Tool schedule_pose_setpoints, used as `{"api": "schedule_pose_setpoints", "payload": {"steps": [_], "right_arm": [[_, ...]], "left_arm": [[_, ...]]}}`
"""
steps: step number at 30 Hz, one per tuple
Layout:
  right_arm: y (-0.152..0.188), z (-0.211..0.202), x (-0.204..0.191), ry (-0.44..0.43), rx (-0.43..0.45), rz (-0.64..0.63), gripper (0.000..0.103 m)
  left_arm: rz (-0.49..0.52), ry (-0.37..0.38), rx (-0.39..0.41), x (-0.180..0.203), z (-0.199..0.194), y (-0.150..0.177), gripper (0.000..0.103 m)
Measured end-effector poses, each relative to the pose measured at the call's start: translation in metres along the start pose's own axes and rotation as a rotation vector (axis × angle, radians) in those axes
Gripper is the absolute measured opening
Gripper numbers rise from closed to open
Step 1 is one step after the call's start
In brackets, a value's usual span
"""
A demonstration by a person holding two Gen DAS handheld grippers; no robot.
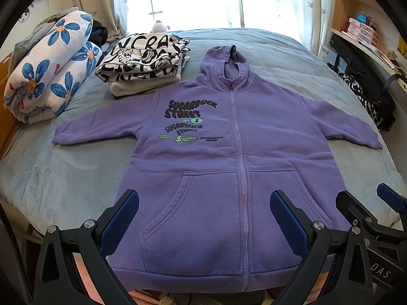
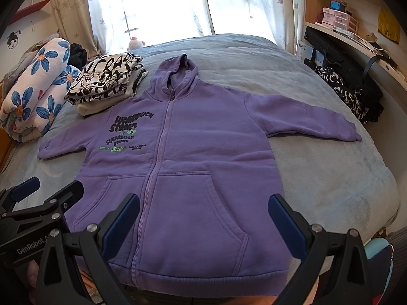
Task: Fold large clothes
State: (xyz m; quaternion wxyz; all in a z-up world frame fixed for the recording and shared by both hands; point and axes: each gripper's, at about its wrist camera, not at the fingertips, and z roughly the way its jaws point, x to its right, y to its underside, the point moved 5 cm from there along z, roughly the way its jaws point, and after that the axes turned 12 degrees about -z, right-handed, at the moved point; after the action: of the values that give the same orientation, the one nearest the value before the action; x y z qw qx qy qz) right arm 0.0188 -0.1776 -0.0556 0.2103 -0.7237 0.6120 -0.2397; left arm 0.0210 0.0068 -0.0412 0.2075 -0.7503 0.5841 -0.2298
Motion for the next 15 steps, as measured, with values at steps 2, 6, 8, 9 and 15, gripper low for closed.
{"api": "schedule_pose_setpoints", "payload": {"steps": [2, 6, 8, 9, 15], "right_arm": [[0.0010, 0.0002, -0.0013, 0.000, 0.000, 0.000, 0.101], [0.0001, 0.0008, 0.0011, -0.001, 0.001, 0.001, 0.101], [0.0010, 0.0010, -0.0002, -0.002, 0.000, 0.002, 0.101], [0.0000, 0.0010, 0.0014, -0.001, 0.000, 0.001, 0.101], [-0.0011, 0.0039, -0.0005, -0.003, 0.000, 0.001, 0.101]], "left_arm": [[-0.002, 0.001, -0.002, 0.0003, 0.0002, 0.0002, 0.102], [-0.003, 0.002, -0.006, 0.0007, 0.0010, -0.0006, 0.102], [-0.003, 0.001, -0.006, 0.0009, 0.0014, -0.0007, 0.102], [-0.002, 0.001, -0.005, 0.0007, 0.0013, -0.0009, 0.102], [-0.003, 0.002, -0.006, 0.0009, 0.0014, -0.0008, 0.102]]}}
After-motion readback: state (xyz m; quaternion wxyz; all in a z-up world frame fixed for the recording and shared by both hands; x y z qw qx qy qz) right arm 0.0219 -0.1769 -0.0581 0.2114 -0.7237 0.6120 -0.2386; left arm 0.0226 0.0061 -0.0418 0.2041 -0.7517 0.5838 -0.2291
